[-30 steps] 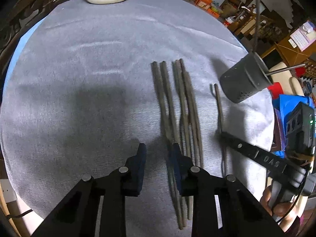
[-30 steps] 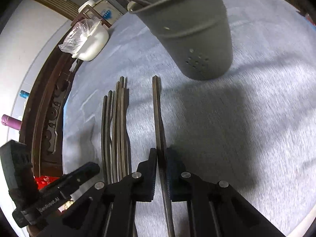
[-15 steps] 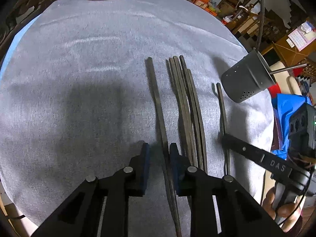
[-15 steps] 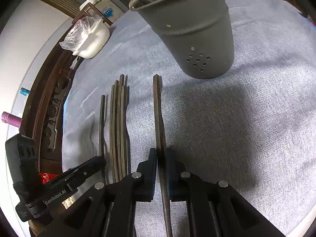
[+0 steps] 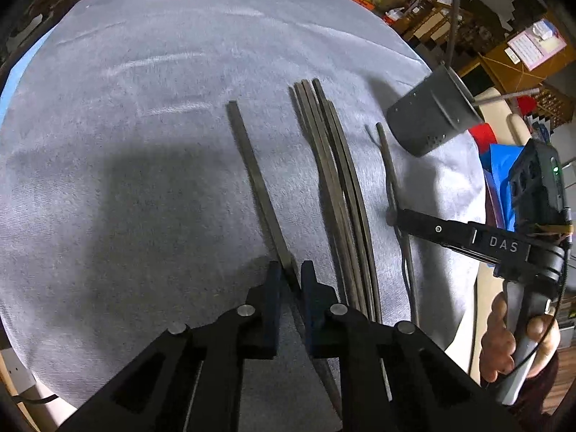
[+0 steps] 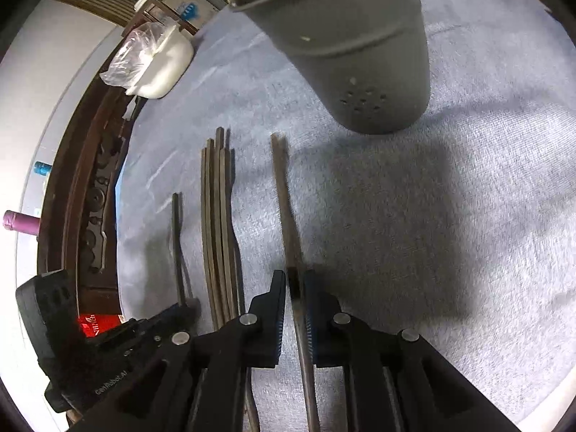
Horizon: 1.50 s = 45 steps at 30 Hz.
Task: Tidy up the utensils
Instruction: 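Close the left tool on a single chopstick while the right tool grasps another chopstick, then carry the left tool's chopstick into the grey cup and open while the right tool drops its own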
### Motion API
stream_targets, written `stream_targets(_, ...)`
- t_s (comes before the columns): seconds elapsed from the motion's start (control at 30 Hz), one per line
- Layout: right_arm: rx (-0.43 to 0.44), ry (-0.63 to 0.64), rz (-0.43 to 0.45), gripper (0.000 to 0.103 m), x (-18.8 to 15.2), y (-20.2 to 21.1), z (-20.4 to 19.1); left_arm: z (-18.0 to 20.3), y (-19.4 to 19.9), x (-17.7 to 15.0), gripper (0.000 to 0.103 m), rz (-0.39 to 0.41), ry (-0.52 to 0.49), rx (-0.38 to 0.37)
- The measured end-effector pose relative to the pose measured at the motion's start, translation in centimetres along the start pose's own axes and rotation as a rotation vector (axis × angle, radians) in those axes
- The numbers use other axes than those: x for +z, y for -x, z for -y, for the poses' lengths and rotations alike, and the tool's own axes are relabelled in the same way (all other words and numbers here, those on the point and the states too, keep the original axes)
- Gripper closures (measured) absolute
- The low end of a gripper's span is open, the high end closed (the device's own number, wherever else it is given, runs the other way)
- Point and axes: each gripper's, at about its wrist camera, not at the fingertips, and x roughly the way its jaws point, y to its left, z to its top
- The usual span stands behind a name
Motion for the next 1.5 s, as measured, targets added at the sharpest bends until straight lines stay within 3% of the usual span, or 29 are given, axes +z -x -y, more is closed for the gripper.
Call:
stream_targets(0.1,-0.040,0.031,0.016,0.089,0.8,0.0,-0.6,-0.3,0.7,1.0,0.073,0.035,0.014,0.003)
stream_targets(0.3,-0.141,0.085,0.047,0.089,2.7,-0.5,-2.7,-0.9,-0.2,2.9,0.072,0.005,0.069,0.030)
stream_targets(0.43,-0.178,0.093,0.039,0.089,3.2,-1.3,-3.3,-0.7,-1.4,3.6,0.073,-0.023,0.126,0.011)
stream_targets(0.63,-0.189,0.133,0.056,0.091,3.1,-1.4,-3.5,-1.8,-2.0,4.3,0.094,-0.016,0.196,0.003)
stream_targets(0.77,-0.148,0.146,0.079,0.095,3.0,-0.8,-3.5,-1.9,-1.6,4.0,0.095,0.007,0.196,0.006)
stream_targets(1.17,0.066,0.215,0.286,0.096,1.8,6.8,-5.4,1.6,7.7,3.4,0.095,0.261,0.083,0.023)
stream_targets(1.3,0.051,0.260,0.391,0.096,1.7,9.8,-6.5,4.1,11.1,3.2,0.095,0.369,0.002,0.052)
stream_targets(1.37,0.026,0.265,0.333,0.094,2.6,9.2,-6.7,4.5,11.8,3.3,0.095,0.387,-0.014,0.061)
stream_targets(1.5,0.071,0.186,0.179,0.093,3.6,6.0,-5.6,3.4,10.7,3.1,0.095,0.357,0.026,0.047)
